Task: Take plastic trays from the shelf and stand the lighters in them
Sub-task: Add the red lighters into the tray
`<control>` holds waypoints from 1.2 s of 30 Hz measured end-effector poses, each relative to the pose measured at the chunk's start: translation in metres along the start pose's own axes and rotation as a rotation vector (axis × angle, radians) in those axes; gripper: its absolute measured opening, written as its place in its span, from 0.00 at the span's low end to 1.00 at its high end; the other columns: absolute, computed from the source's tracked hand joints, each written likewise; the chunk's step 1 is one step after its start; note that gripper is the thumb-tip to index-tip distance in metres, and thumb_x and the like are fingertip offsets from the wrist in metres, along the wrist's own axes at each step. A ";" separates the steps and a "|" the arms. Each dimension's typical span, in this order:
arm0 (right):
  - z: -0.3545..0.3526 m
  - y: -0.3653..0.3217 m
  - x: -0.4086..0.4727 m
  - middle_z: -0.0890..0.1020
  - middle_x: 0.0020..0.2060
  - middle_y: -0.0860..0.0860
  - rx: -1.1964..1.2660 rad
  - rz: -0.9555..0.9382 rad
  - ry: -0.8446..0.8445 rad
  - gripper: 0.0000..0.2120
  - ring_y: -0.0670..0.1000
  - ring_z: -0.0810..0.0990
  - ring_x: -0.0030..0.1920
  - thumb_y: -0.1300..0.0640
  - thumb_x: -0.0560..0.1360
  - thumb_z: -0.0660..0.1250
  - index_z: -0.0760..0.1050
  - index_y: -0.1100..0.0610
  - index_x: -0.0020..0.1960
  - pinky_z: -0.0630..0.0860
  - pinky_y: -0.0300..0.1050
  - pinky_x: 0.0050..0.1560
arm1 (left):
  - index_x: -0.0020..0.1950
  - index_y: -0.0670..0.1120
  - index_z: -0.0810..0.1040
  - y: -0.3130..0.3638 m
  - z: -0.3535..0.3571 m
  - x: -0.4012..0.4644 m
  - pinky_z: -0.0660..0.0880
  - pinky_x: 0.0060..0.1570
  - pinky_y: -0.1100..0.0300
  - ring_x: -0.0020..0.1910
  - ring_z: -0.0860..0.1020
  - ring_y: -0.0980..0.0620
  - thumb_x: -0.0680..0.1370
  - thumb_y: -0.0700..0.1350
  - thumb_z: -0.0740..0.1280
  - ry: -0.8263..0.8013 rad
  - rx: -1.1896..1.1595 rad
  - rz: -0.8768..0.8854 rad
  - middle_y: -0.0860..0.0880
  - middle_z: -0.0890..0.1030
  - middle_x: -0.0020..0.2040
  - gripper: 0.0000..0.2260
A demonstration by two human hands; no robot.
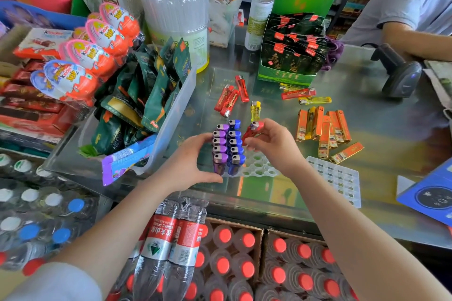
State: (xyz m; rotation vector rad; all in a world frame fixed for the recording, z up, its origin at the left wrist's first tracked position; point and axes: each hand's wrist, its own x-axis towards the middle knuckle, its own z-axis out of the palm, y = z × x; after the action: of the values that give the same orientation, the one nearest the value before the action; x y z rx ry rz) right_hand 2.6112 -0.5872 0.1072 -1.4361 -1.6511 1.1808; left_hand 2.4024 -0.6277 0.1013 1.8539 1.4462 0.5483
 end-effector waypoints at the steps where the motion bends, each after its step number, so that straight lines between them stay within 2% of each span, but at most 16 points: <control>1: 0.000 0.000 0.000 0.81 0.34 0.48 -0.087 -0.019 -0.011 0.07 0.44 0.79 0.32 0.63 0.70 0.71 0.74 0.56 0.45 0.75 0.34 0.38 | 0.67 0.52 0.65 0.000 0.000 0.000 0.59 0.54 0.68 0.58 0.63 0.64 0.62 0.48 0.78 -0.001 0.001 -0.004 0.61 0.66 0.57 0.37; 3: 0.001 -0.004 0.002 0.78 0.33 0.46 -0.274 -0.083 -0.024 0.07 0.45 0.75 0.32 0.61 0.70 0.71 0.74 0.57 0.45 0.72 0.32 0.34 | 0.67 0.51 0.64 0.001 -0.001 0.001 0.59 0.54 0.67 0.59 0.64 0.63 0.62 0.48 0.78 -0.003 0.006 -0.012 0.61 0.66 0.57 0.38; 5: 0.000 -0.011 0.004 0.73 0.29 0.43 -0.394 -0.137 -0.047 0.07 0.45 0.71 0.30 0.61 0.71 0.70 0.74 0.59 0.46 0.67 0.33 0.31 | 0.67 0.51 0.64 0.001 0.000 0.002 0.60 0.55 0.65 0.59 0.64 0.61 0.61 0.49 0.79 -0.014 0.009 -0.021 0.59 0.66 0.57 0.38; 9: -0.004 -0.019 0.008 0.66 0.27 0.38 -0.539 -0.215 -0.118 0.08 0.39 0.64 0.27 0.60 0.72 0.69 0.72 0.62 0.48 0.61 0.36 0.28 | 0.66 0.52 0.64 -0.004 0.001 0.006 0.62 0.59 0.59 0.62 0.65 0.58 0.59 0.51 0.79 -0.031 0.007 -0.048 0.58 0.67 0.59 0.39; 12: -0.003 -0.017 0.008 0.65 0.29 0.38 -0.581 -0.255 -0.136 0.09 0.39 0.65 0.28 0.60 0.73 0.68 0.70 0.63 0.48 0.63 0.41 0.29 | 0.66 0.52 0.64 -0.008 0.003 0.007 0.64 0.62 0.54 0.63 0.65 0.55 0.59 0.53 0.79 -0.011 0.010 -0.059 0.57 0.67 0.59 0.40; 16: -0.002 -0.012 0.010 0.66 0.29 0.39 -0.530 -0.263 -0.098 0.09 0.41 0.65 0.28 0.61 0.72 0.69 0.71 0.62 0.47 0.63 0.36 0.29 | 0.69 0.55 0.60 -0.009 0.005 0.007 0.62 0.62 0.56 0.62 0.64 0.58 0.58 0.56 0.78 0.015 0.002 -0.017 0.61 0.66 0.59 0.44; 18: -0.008 -0.015 0.017 0.67 0.28 0.40 -0.544 -0.239 -0.180 0.08 0.45 0.68 0.29 0.60 0.71 0.70 0.73 0.61 0.48 0.63 0.31 0.30 | 0.68 0.56 0.61 -0.008 0.003 0.008 0.62 0.61 0.55 0.61 0.64 0.58 0.57 0.60 0.75 0.009 0.007 -0.004 0.60 0.67 0.59 0.43; 21: -0.022 -0.017 0.031 0.69 0.33 0.40 -0.654 -0.216 -0.324 0.11 0.50 0.71 0.36 0.62 0.70 0.69 0.76 0.59 0.52 0.65 0.38 0.36 | 0.67 0.56 0.63 -0.009 0.001 0.010 0.63 0.62 0.53 0.62 0.66 0.55 0.57 0.59 0.76 -0.006 -0.005 -0.016 0.59 0.69 0.59 0.42; 24: -0.029 -0.015 0.042 0.73 0.41 0.42 -0.557 -0.183 -0.217 0.16 0.48 0.73 0.37 0.70 0.70 0.61 0.76 0.58 0.54 0.67 0.37 0.39 | 0.66 0.56 0.64 -0.011 0.002 0.013 0.64 0.63 0.50 0.63 0.67 0.54 0.55 0.62 0.73 0.004 -0.012 -0.016 0.60 0.70 0.60 0.41; 27: -0.021 -0.014 0.066 0.79 0.50 0.50 -0.519 -0.129 0.035 0.12 0.46 0.72 0.42 0.66 0.74 0.59 0.77 0.58 0.53 0.67 0.37 0.44 | 0.65 0.56 0.64 -0.011 0.001 0.013 0.64 0.63 0.52 0.62 0.67 0.55 0.55 0.63 0.71 0.008 -0.008 -0.020 0.61 0.69 0.58 0.40; 30: -0.008 -0.011 0.097 0.79 0.53 0.55 -0.572 -0.073 0.186 0.09 0.48 0.73 0.45 0.60 0.76 0.60 0.76 0.60 0.53 0.67 0.40 0.45 | 0.62 0.59 0.63 -0.012 0.001 0.013 0.63 0.61 0.57 0.60 0.66 0.57 0.55 0.64 0.70 0.003 0.001 -0.026 0.67 0.66 0.55 0.37; 32: 0.001 -0.011 0.111 0.78 0.53 0.58 -0.586 -0.036 0.204 0.10 0.54 0.76 0.48 0.58 0.76 0.62 0.75 0.61 0.54 0.70 0.44 0.47 | 0.60 0.60 0.63 -0.014 0.001 0.013 0.63 0.60 0.58 0.60 0.67 0.58 0.55 0.63 0.70 0.009 -0.007 -0.028 0.69 0.66 0.54 0.36; 34: 0.009 -0.012 0.121 0.77 0.53 0.59 -0.615 0.020 0.189 0.12 0.57 0.76 0.51 0.56 0.75 0.65 0.74 0.62 0.56 0.71 0.47 0.49 | 0.61 0.60 0.64 -0.016 0.003 0.013 0.63 0.59 0.59 0.61 0.67 0.58 0.56 0.62 0.71 0.009 -0.022 -0.030 0.65 0.69 0.56 0.35; 36: 0.013 -0.014 0.128 0.77 0.50 0.58 -0.637 0.085 0.176 0.13 0.57 0.76 0.46 0.55 0.74 0.67 0.74 0.63 0.54 0.70 0.46 0.44 | 0.61 0.61 0.63 -0.016 0.004 0.012 0.63 0.60 0.60 0.61 0.67 0.58 0.57 0.61 0.71 0.004 -0.036 -0.038 0.62 0.69 0.57 0.35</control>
State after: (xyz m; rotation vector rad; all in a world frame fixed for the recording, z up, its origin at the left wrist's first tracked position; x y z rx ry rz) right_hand 2.5689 -0.4645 0.1043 -1.9407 -1.9448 0.5538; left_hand 2.3976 -0.6155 0.0857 1.7941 1.4621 0.5568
